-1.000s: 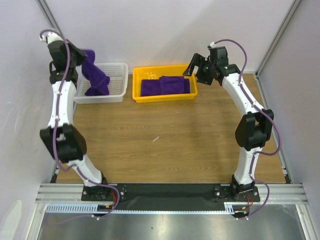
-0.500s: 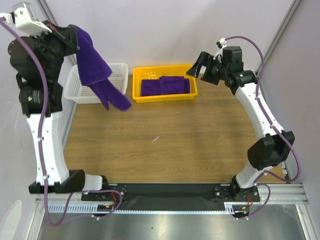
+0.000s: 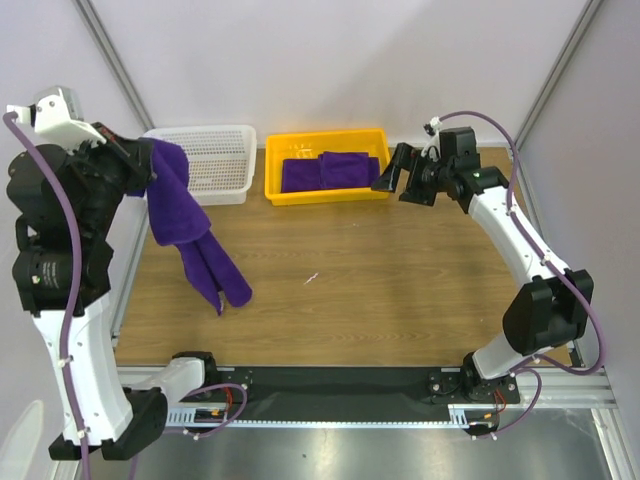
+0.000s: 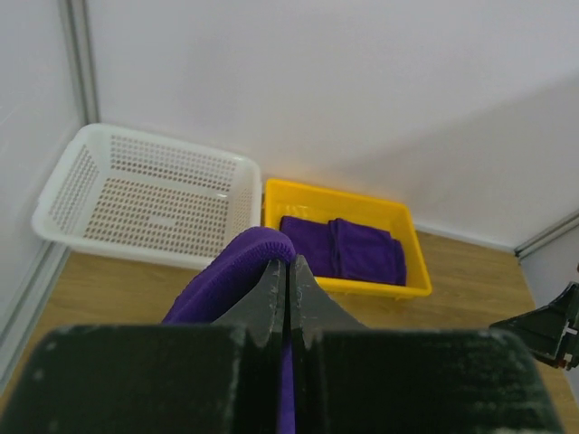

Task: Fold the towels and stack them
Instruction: Grab crumpled towel, then move the towel to the center of the board

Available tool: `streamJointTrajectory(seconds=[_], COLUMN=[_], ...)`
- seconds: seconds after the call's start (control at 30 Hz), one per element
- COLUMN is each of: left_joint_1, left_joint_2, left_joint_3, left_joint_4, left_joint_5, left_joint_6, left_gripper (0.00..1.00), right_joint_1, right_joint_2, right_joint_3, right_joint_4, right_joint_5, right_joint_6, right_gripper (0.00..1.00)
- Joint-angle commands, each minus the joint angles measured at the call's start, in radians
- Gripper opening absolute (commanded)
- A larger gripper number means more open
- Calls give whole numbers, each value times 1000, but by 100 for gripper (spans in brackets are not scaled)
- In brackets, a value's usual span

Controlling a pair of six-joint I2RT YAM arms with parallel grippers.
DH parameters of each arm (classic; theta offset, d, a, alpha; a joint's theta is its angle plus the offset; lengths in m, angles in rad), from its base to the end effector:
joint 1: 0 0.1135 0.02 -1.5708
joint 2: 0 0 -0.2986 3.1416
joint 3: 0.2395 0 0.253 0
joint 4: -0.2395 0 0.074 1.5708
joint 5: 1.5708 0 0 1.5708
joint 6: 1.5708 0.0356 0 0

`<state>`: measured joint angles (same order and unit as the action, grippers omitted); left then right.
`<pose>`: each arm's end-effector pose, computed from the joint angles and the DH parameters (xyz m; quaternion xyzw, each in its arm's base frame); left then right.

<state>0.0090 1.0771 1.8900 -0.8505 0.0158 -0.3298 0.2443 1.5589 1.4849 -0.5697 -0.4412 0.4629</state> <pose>0.1134 0.0005 0.5921 -0.1160 0.7109 -0.1164 0.6839 0.3368 0.0996 0.3900 -0.0020 0.8783 0.3347 0.3415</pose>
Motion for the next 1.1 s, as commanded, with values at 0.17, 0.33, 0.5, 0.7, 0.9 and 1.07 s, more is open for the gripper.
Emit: streamJointTrajectory(seconds=[0.17, 0.33, 0.5, 0.7, 0.9, 1.07], left_joint_1=[-24, -182, -412, -625, -750, -825], left_joint_2=[-40, -126, -115, 79, 396, 619], left_joint_3=[-93, -469, -771, -868, -769, -570], left_joint_4=[-41, 183, 375, 611, 820, 881], left_joint_5=[68, 63, -77, -114, 7, 167], left_joint_6=[48, -104, -233, -311, -336, -357], left_gripper=[0, 1, 0, 0, 0, 0], right_joint_1=[1, -3, -31, -91, -183, -198], right_joint_2=[-89, -154, -215, -301, -368, -404], right_joint_3=[-70, -153, -236, -342, -409, -428], right_joint_4=[30, 1, -25, -71, -145, -174], right_joint_5=[-36, 47, 110, 167, 203, 255], right_joint_6=[0, 0, 36, 80, 66, 48], right_gripper=[100, 100, 100, 100, 100, 100])
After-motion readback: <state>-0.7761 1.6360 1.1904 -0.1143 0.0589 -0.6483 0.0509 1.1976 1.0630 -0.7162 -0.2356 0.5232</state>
